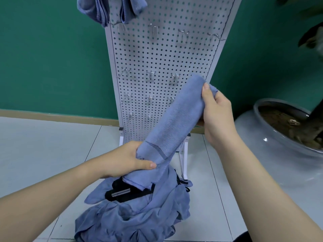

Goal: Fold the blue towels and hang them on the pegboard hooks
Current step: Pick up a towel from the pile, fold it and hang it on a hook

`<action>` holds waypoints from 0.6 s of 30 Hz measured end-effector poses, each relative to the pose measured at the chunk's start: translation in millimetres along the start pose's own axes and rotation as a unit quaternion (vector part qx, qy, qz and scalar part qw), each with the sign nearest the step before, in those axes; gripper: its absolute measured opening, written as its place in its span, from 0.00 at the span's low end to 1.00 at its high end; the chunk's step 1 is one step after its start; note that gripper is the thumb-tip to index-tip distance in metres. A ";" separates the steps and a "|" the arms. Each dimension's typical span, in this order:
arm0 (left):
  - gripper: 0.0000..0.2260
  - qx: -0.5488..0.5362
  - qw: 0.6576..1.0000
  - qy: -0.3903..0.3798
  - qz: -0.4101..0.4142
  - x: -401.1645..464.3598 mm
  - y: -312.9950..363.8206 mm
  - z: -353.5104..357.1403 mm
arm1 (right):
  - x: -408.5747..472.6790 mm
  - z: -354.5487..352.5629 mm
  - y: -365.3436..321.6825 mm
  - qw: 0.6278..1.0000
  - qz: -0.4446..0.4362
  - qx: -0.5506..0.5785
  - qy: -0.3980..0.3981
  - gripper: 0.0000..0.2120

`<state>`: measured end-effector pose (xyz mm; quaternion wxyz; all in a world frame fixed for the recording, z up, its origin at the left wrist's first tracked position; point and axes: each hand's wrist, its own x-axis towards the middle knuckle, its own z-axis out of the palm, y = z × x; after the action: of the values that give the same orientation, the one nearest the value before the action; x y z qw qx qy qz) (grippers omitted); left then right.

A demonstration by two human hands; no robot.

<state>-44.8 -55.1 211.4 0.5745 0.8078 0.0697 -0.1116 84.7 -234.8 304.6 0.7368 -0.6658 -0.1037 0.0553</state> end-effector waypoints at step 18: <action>0.18 -0.199 0.978 0.053 0.039 1.1 31.0 1.9 | 8.7 6.0 41.7 0.995 0.080 0.016 0.063 0.14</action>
<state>-36.4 -67.2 238.8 0.7231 0.6844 0.0889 -0.0302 94.2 -222.6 264.4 0.7458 -0.6621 -0.0027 0.0735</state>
